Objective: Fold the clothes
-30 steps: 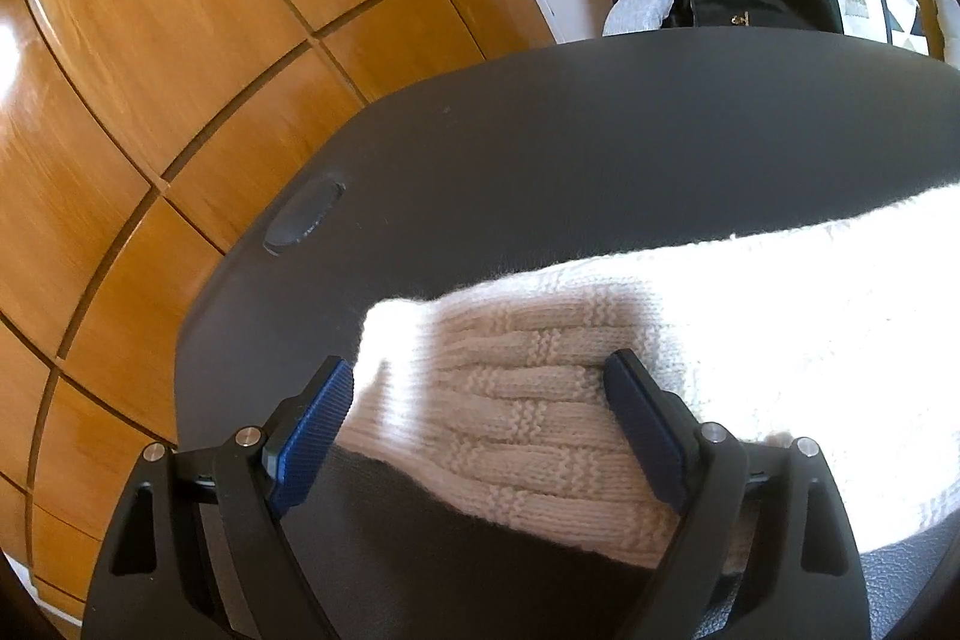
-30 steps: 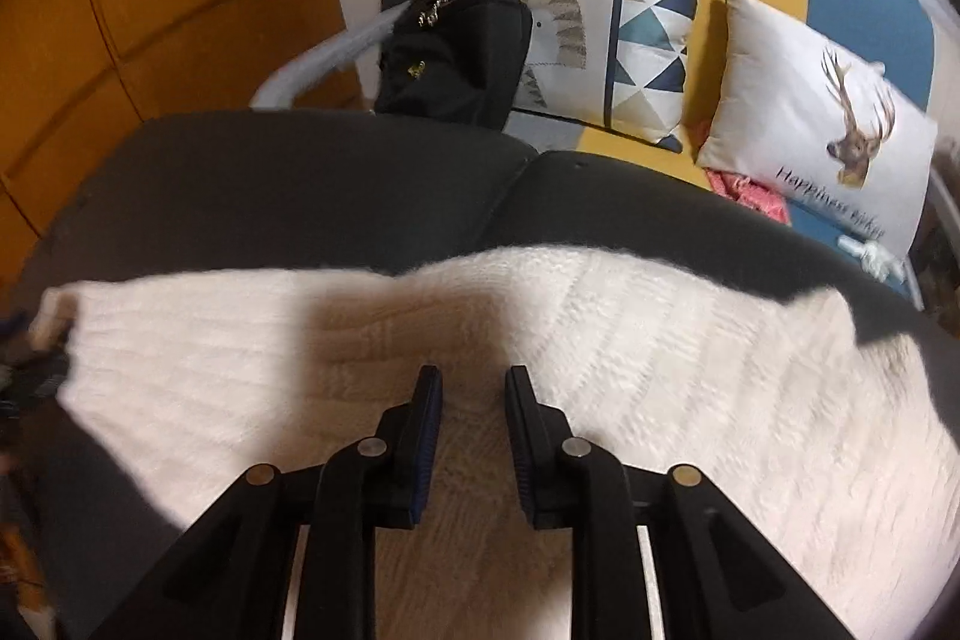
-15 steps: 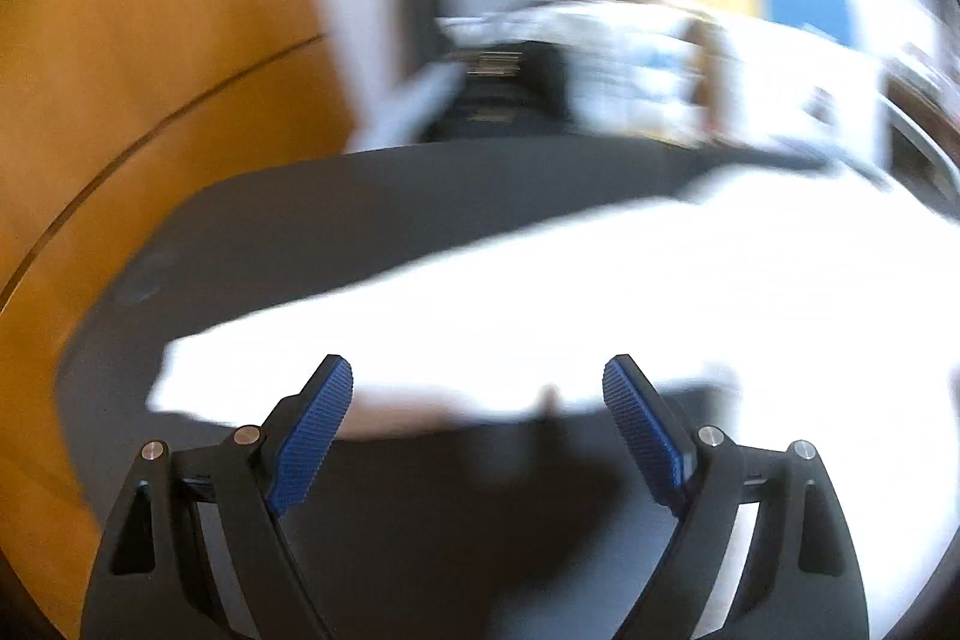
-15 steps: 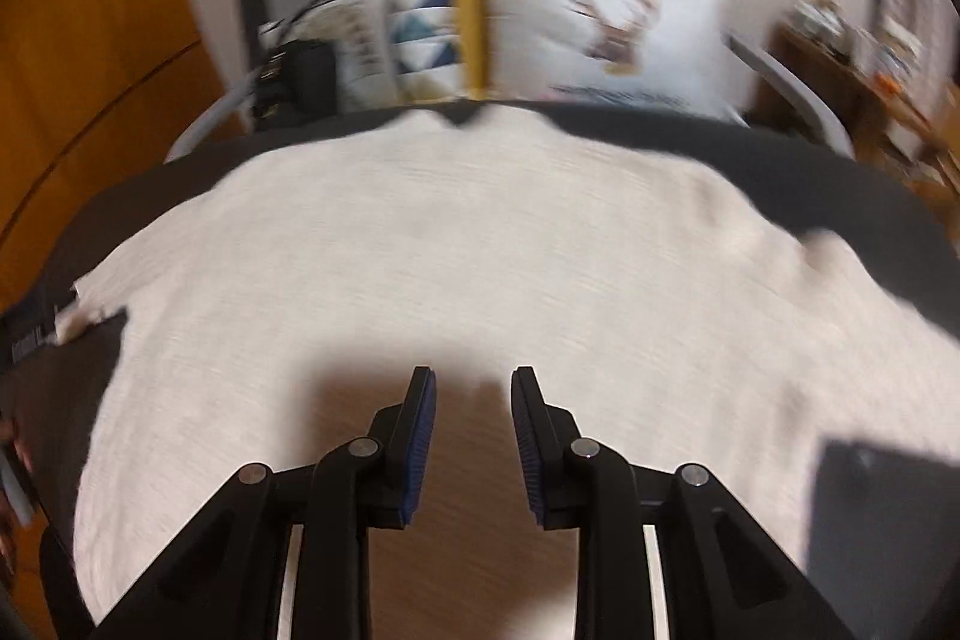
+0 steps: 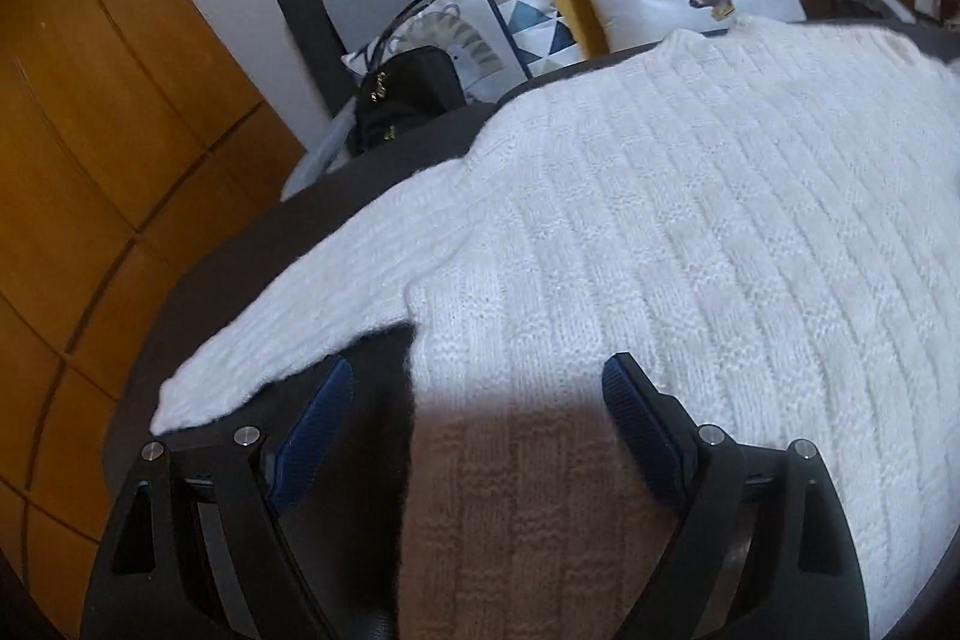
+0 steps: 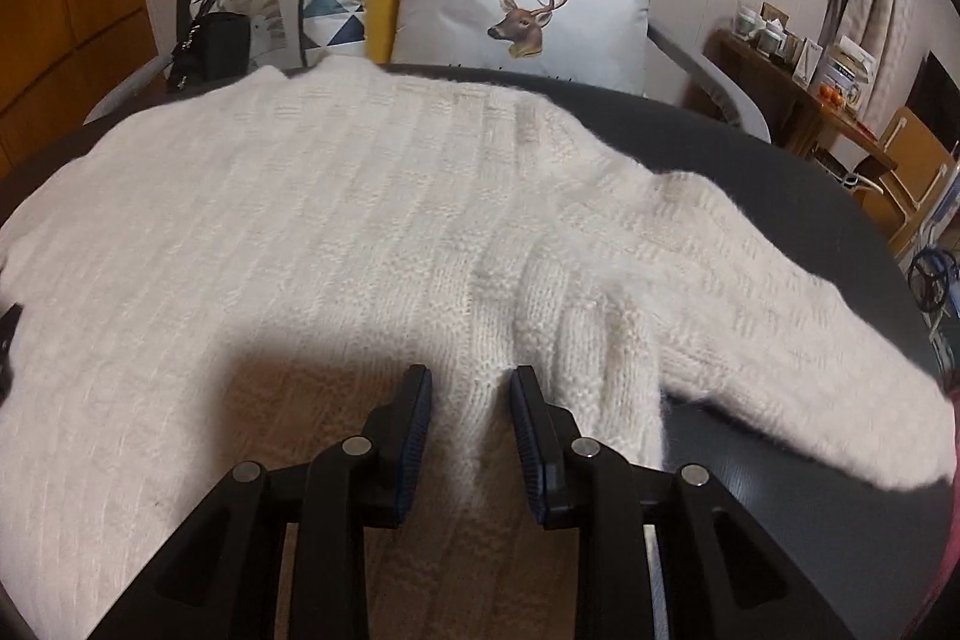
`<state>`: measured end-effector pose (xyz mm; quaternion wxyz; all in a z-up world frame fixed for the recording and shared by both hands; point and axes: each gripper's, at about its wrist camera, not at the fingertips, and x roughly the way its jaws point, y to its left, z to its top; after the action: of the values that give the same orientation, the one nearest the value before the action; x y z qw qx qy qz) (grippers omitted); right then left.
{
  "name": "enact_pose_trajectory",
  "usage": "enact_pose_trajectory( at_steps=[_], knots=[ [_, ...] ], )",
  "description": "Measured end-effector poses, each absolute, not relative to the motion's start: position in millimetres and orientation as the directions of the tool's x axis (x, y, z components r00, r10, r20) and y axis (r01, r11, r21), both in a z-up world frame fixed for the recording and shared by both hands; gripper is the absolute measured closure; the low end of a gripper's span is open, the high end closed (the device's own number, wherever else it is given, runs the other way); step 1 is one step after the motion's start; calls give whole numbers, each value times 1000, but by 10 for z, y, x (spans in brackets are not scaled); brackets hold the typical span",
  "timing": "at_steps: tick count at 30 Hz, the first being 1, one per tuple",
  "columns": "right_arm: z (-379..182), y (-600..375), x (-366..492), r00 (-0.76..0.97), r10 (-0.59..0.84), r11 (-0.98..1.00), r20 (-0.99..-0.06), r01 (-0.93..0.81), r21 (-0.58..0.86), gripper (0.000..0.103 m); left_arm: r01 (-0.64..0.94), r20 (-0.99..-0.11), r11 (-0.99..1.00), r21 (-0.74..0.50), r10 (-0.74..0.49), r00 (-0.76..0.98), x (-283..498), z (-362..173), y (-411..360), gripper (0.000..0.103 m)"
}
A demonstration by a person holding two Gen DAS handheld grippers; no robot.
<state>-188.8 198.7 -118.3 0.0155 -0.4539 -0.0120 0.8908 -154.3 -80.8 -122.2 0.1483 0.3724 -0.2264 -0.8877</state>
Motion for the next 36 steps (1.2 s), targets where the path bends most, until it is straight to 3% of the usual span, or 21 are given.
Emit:
enact_pose_trajectory(
  at_steps=[4, 8, 12, 15, 22, 28, 32, 36],
  knots=[
    [-1029, 2185, -1897, -579, -21, -999, -815, -27, 45, 77, 75, -571, -823, 563, -452, -685, -1568, -1190, -648, 15],
    [-690, 2229, -1292, -639, -121, -986, -759, -13, 168, 74, 56, -631, -911, 410, -327, -703, -1341, -934, -767, 15],
    [-783, 2029, -853, -594, -175, -982, -785, 43, 186, 74, 54, -672, -961, 270, -229, -705, -1050, -903, -859, 15],
    [-977, 1866, -638, -557, -194, -979, -808, 60, 194, 75, 48, -692, -966, 253, -215, -689, -928, -1059, -887, 15],
    [-1156, 1877, -459, -568, -73, -997, -820, 49, 56, 77, 27, -688, -976, 217, -172, -705, -809, -1256, -1037, 14],
    [-1093, 2087, -411, -569, -143, -986, -810, 8, 168, 74, 34, -737, -989, 147, -132, -663, -895, -1235, -1127, 9],
    [-863, 1876, -69, -576, -298, -954, -761, 160, 252, 74, 0, -739, -997, 82, -61, -671, -870, -1088, -958, 9],
    [-837, 1487, 256, -532, -313, -931, -787, 334, 145, 73, -127, -715, -985, 117, 6, -699, -876, -1035, -453, 9]
  ],
)
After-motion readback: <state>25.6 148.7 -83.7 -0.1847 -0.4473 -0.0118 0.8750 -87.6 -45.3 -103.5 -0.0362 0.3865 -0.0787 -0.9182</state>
